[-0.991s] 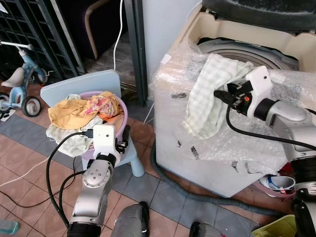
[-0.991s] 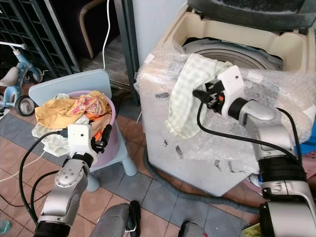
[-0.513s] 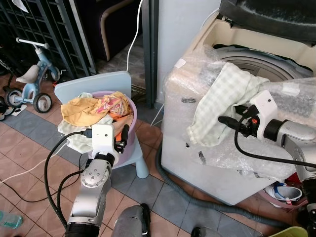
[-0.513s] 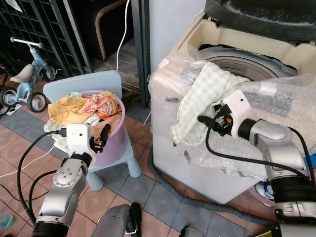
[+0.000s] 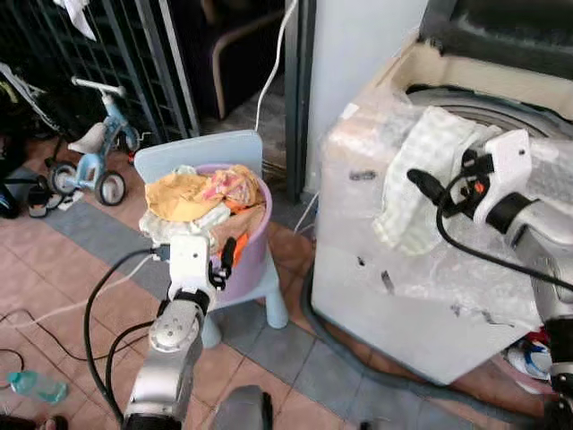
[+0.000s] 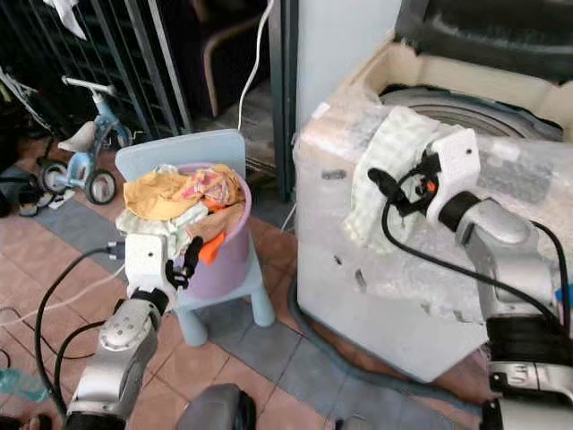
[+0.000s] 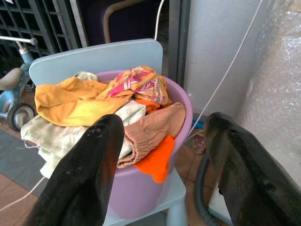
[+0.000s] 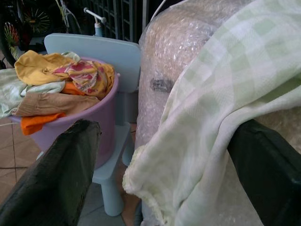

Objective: Clothes washing

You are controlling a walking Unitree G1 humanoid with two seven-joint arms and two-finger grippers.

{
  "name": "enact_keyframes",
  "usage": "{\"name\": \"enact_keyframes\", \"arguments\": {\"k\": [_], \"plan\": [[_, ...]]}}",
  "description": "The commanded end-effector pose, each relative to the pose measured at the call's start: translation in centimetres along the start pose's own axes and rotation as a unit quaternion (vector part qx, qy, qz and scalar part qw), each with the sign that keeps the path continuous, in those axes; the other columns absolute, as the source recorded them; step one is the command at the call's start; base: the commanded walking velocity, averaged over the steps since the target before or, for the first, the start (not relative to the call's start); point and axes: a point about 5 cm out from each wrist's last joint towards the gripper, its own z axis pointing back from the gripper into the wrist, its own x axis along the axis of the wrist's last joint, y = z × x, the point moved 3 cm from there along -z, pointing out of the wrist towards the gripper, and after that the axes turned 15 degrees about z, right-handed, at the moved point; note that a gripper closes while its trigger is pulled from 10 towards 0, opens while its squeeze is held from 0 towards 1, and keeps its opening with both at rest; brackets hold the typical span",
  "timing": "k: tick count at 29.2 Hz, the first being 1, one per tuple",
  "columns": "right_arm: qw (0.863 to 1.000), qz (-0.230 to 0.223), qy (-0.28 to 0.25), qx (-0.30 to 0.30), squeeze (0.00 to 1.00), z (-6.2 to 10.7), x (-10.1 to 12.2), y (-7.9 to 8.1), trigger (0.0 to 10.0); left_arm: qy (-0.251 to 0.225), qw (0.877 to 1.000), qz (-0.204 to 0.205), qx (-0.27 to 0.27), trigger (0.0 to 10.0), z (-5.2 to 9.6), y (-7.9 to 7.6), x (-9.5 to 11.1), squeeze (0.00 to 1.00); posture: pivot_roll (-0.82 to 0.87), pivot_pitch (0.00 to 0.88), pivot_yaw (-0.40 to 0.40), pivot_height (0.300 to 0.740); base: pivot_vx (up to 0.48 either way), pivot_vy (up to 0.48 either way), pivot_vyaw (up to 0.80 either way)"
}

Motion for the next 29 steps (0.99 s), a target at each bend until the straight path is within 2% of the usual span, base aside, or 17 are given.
{"name": "enact_keyframes", "arguments": {"k": [1, 5, 11, 12, 13, 14, 15, 17, 21, 23, 26, 27, 28, 29], "plan": [[1.000, 0.014, -0.005, 0.001, 1.00, 0.4, 0.6, -0.5, 10.0, -0.004, 1.000, 0.001, -0.010, 10.0, -0.1, -0.5, 0.3, 0.00, -0.04, 0.048, 0.050, 0.740, 0.000, 0.000, 0.00], [1.000, 0.026, -0.004, -0.003, 1.00, 1.5, 0.3, -0.5, 10.0, -0.002, 1.000, 0.003, -0.013, 10.0, -0.1, -0.7, 0.1, 0.00, -0.06, 0.049, 0.053, 0.740, 0.000, 0.000, 0.00], [1.000, 0.020, -0.013, -0.012, 1.00, 1.5, 0.3, 0.2, 10.0, -0.003, 1.000, 0.004, -0.016, 10.0, -0.3, -0.9, 0.2, 0.00, -0.06, 0.051, 0.057, 0.740, 0.000, 0.000, 0.00], [1.000, 0.016, -0.013, -0.002, 1.00, 1.4, 0.2, 0.9, 10.0, -0.003, 1.000, 0.004, -0.017, 10.0, -0.3, -0.9, 0.2, 0.00, -0.06, 0.052, 0.057, 0.740, 0.000, 0.000, 0.00], [1.000, 0.016, -0.013, -0.002, 1.00, 1.4, 0.2, 0.9, 10.0, -0.003, 1.000, 0.004, -0.017, 10.0, -0.3, -0.9, 0.2, 0.00, -0.06, 0.052, 0.057, 0.740, 0.000, 0.000, 0.00], [1.000, 0.010, -0.013, 0.015, 1.00, 1.2, -0.1, 2.1, 10.0, -0.001, 1.000, 0.004, -0.018, 10.0, -0.3, -1.0, 0.2, 0.00, -0.06, 0.056, 0.059, 0.740, 0.000, 0.000, 0.00], [1.000, 0.010, -0.013, 0.015, 1.00, 1.2, -0.1, 2.1, 10.0, -0.001, 1.000, 0.004, -0.018, 10.0, -0.3, -1.0, 0.2, 0.00, -0.06, 0.056, 0.059, 0.740, 0.000, 0.000, 0.00], [0.999, -0.003, -0.017, 0.033, 1.00, 0.6, -0.2, 4.1, 10.0, -0.001, 1.000, 0.004, -0.017, 10.0, -0.3, -0.9, 0.2, 0.00, -0.06, 0.059, 0.058, 0.740, 0.000, 0.000, 0.00], [0.999, 0.004, -0.028, 0.016, 1.00, -0.7, -0.4, 6.9, 10.0, -0.007, 1.000, 0.006, -0.008, 10.0, -0.4, -0.5, 0.5, 0.00, -0.06, 0.060, 0.058, 0.740, 0.000, 0.000, 0.00], [0.999, -0.002, -0.039, -0.009, 1.00, -1.3, -0.2, 7.8, 10.0, -0.011, 1.000, 0.013, -0.004, 10.0, -0.4, -0.4, 0.7, 0.00, -0.05, 0.062, 0.058, 0.740, 0.000, 0.000, 0.00], [0.999, -0.004, -0.041, -0.011, 1.00, -1.3, -0.2, 7.9, 10.0, -0.011, 1.000, 0.013, -0.003, 10.0, -0.4, -0.4, 0.8, 0.00, -0.05, 0.062, 0.058, 0.740, 0.000, 0.000, 0.00], [0.999, -0.010, -0.044, -0.026, 0.75, -1.5, -0.1, 8.0, 10.0, -0.010, 1.000, 0.013, -0.002, 10.0, -0.4, -0.3, 0.7, 0.00, -0.05, 0.062, 0.061, 0.740, 0.000, 0.454, 0.00], [0.998, -0.014, -0.046, -0.045, 0.33, -1.6, -0.1, 8.0, 10.0, -0.007, 1.000, 0.014, 0.000, 10.0, -0.4, -0.2, 0.7, 0.00, -0.05, 0.062, 0.063, 0.740, 0.000, 0.480, 0.00], [0.997, -0.017, -0.046, -0.059, 0.33, -1.7, -0.1, 8.1, 10.0, -0.005, 1.000, 0.015, 0.001, 10.0, -0.4, -0.1, 0.6, 0.00, -0.05, 0.062, 0.063, 0.740, 0.000, 0.480, 0.00]]}}
